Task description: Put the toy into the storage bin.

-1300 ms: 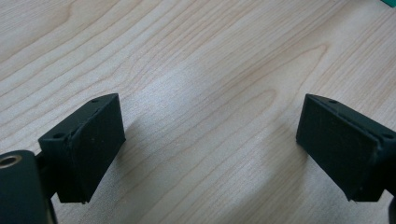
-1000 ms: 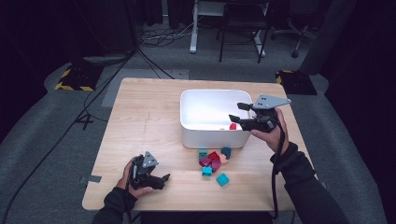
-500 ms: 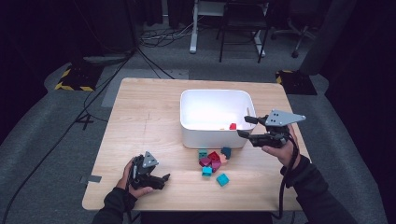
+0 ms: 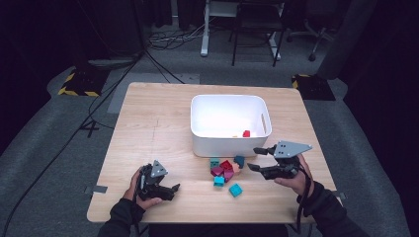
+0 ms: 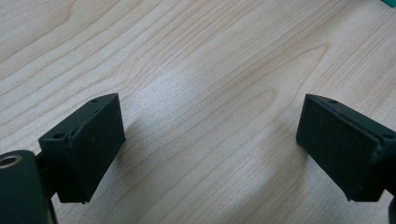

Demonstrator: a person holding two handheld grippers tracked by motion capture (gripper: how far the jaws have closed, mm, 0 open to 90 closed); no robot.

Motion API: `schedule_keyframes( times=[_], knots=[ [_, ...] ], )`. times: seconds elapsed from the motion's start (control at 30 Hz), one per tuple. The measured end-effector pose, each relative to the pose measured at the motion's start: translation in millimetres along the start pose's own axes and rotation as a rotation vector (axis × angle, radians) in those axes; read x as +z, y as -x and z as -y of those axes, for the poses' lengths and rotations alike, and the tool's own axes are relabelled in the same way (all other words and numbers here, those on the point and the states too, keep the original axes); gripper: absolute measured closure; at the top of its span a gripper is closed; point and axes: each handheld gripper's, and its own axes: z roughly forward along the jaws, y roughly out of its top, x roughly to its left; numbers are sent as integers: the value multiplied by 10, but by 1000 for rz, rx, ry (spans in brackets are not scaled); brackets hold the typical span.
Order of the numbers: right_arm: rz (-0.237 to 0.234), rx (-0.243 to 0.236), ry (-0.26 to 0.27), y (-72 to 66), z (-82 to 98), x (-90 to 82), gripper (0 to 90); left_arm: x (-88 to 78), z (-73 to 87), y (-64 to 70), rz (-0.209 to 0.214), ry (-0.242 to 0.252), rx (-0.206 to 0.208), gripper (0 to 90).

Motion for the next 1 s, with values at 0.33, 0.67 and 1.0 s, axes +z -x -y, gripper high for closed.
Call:
schedule_keyframes(
  times=[0.33, 0.67, 1.0],
  knots=[
    [-82, -19, -98, -265, 269, 301, 384, -1, 0, 1, -1, 0, 0, 81],
    [-192, -22, -153, -432, 433, 527, 356, -2, 2, -1, -1, -1, 2, 81],
    [-168, -36, -201, -450, 530, 652, 341, -1, 2, 1, -1, 1, 0, 81]
  ],
)
